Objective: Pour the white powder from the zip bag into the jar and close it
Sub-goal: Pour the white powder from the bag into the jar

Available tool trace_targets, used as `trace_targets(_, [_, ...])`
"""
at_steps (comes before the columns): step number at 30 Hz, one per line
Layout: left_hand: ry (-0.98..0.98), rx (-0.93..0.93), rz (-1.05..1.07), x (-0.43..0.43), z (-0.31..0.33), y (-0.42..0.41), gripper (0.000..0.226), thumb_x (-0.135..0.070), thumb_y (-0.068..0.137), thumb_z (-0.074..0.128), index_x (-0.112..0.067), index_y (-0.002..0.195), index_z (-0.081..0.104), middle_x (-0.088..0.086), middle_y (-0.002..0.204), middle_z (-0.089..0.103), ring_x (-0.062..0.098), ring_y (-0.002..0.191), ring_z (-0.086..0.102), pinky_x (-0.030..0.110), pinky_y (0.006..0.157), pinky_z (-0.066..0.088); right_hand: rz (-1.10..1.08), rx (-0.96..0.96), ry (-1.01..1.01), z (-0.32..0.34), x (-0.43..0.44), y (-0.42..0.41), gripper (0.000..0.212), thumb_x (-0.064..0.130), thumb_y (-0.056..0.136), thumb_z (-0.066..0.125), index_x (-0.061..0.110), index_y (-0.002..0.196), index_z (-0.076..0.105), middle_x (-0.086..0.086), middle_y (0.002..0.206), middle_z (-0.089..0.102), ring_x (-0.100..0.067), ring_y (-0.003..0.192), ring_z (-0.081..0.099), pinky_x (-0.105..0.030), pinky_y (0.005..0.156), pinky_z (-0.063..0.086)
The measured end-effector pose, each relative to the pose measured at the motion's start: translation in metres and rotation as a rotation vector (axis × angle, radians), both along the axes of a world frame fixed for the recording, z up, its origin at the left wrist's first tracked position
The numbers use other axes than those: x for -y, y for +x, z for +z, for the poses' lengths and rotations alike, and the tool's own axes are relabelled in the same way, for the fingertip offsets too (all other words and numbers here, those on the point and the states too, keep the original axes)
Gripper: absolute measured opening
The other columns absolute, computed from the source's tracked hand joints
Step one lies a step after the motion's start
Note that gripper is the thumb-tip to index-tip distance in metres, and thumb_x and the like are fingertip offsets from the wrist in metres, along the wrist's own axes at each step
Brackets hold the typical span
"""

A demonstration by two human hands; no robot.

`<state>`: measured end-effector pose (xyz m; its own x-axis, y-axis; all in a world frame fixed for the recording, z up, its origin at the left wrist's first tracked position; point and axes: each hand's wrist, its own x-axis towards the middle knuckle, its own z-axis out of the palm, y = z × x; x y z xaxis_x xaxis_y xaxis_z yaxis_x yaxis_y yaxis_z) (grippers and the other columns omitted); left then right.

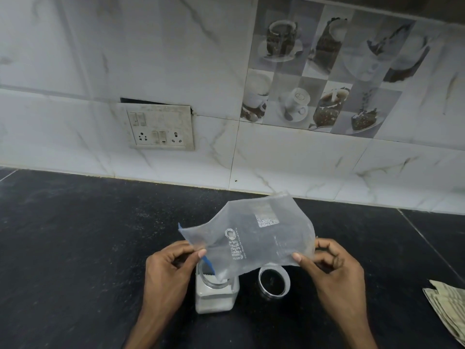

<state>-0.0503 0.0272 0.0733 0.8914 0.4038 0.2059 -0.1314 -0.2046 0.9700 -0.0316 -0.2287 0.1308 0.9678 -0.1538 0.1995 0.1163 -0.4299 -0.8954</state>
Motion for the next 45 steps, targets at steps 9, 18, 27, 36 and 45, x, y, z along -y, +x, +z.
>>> trace_targets(9, [0.009, 0.007, -0.004, 0.0, 0.0, 0.0, 0.023, 0.002, 0.078, 0.078, -0.022, 0.077, 0.08, -0.014, 0.081, 0.078, 0.0, 0.077, 0.073, 0.009, 0.073, 0.054, -0.012, -0.002, 0.024, -0.001, -0.004, -0.002, 0.031, 0.014, 0.071, 0.084, 0.023, 0.093, 0.065, 0.006, 0.065, 0.076, -0.001, 0.07, 0.072, -0.026, 0.084, 0.049])
trace_targets(18, [0.033, 0.007, 0.019, 0.0, 0.0, -0.001, 0.026, 0.0, 0.077, 0.079, -0.025, 0.073, 0.08, -0.013, 0.079, 0.078, -0.002, 0.073, 0.072, 0.014, 0.072, 0.057, -0.061, 0.027, 0.05, -0.004, -0.001, 0.0, 0.029, 0.011, 0.07, 0.086, 0.019, 0.087, 0.063, 0.004, 0.066, 0.075, -0.007, 0.064, 0.069, -0.026, 0.071, 0.053])
trace_targets(27, [0.021, 0.007, 0.014, 0.0, 0.002, 0.0, 0.031, 0.003, 0.077, 0.079, -0.027, 0.07, 0.079, -0.015, 0.078, 0.077, 0.0, 0.072, 0.072, 0.009, 0.067, 0.054, -0.038, 0.004, 0.097, -0.008, -0.001, 0.001, 0.027, 0.012, 0.072, 0.084, 0.022, 0.09, 0.065, 0.003, 0.069, 0.077, -0.016, 0.066, 0.072, -0.022, 0.069, 0.055])
trace_targets(36, [0.037, 0.014, 0.015, -0.002, 0.0, 0.001, 0.025, 0.002, 0.077, 0.079, -0.023, 0.074, 0.08, -0.014, 0.078, 0.077, -0.001, 0.073, 0.071, 0.01, 0.071, 0.054, -0.038, 0.003, 0.128, -0.009, -0.001, 0.002, 0.037, 0.009, 0.067, 0.086, 0.016, 0.092, 0.06, -0.002, 0.067, 0.076, -0.017, 0.063, 0.071, -0.025, 0.066, 0.057])
trace_targets(45, [0.039, 0.015, 0.014, -0.001, 0.0, 0.003, 0.024, 0.002, 0.077, 0.079, -0.022, 0.075, 0.08, -0.016, 0.081, 0.078, -0.002, 0.077, 0.073, 0.007, 0.072, 0.053, -0.041, 0.0, 0.108, -0.013, -0.001, 0.003, 0.049, 0.011, 0.065, 0.089, 0.023, 0.094, 0.051, -0.012, 0.067, 0.073, -0.03, 0.065, 0.07, -0.035, 0.068, 0.058])
